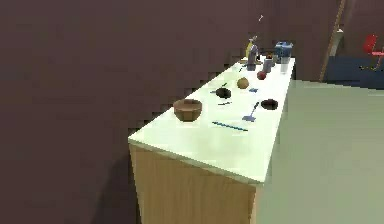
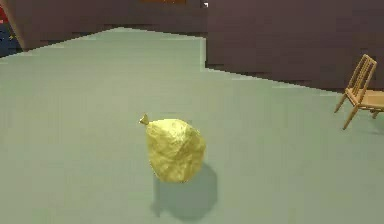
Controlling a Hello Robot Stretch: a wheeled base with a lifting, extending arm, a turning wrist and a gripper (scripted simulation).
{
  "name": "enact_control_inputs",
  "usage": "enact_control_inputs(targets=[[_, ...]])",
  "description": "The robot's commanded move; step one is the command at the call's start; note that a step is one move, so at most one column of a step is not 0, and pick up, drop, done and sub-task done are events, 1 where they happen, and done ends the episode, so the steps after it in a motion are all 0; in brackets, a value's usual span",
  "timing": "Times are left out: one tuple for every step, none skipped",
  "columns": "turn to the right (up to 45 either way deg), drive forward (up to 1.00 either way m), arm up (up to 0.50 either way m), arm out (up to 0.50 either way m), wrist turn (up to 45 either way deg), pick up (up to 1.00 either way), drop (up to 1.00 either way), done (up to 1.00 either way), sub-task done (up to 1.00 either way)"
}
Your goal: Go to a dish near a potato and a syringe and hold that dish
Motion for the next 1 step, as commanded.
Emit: enact_control_inputs(targets=[[39.0, 0.00, 0.00, 0.00, 0.0, 0.00, 0.00, 0.00, 0.00]])
